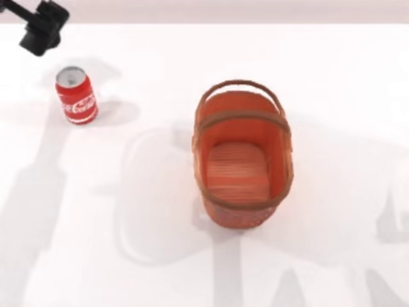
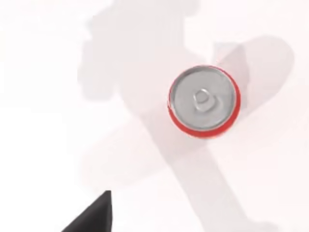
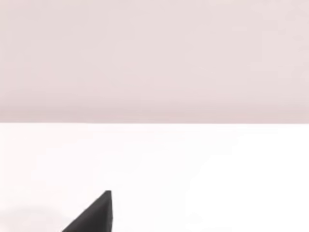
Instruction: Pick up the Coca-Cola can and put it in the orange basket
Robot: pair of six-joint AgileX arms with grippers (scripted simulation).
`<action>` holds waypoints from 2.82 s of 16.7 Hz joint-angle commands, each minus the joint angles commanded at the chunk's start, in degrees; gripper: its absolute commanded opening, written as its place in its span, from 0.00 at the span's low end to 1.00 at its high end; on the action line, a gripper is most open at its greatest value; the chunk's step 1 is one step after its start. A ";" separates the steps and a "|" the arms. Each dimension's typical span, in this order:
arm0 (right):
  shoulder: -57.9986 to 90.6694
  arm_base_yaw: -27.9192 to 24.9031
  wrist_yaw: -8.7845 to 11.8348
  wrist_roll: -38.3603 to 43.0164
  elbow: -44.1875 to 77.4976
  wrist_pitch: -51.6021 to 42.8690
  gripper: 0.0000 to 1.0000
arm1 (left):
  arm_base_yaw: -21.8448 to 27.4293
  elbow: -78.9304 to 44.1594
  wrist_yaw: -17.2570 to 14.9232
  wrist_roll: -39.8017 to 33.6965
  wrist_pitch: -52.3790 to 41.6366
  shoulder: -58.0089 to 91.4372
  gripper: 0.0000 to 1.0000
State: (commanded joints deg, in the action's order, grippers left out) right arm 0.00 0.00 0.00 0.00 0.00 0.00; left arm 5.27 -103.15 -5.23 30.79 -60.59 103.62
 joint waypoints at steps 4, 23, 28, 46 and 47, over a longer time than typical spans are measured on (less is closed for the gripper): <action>0.00 0.00 0.00 0.00 0.00 0.00 1.00 | 0.02 -20.28 0.20 5.65 -11.45 20.37 1.00; 0.00 0.00 0.00 0.00 0.00 0.00 1.00 | -0.15 -35.38 0.98 11.34 -17.62 42.42 1.00; 0.00 0.00 0.00 0.00 0.00 0.00 1.00 | -0.04 -29.24 0.99 11.24 -11.74 42.14 1.00; 0.00 0.00 0.00 0.00 0.00 0.00 1.00 | -0.04 -29.24 0.99 11.24 -11.74 42.14 0.00; 0.00 0.00 0.00 0.00 0.00 0.00 1.00 | -0.04 -29.24 0.99 11.24 -11.74 42.14 0.00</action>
State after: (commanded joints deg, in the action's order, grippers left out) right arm 0.00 0.00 0.00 0.00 0.00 0.00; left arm 5.23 -132.38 -4.24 42.03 -72.33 145.76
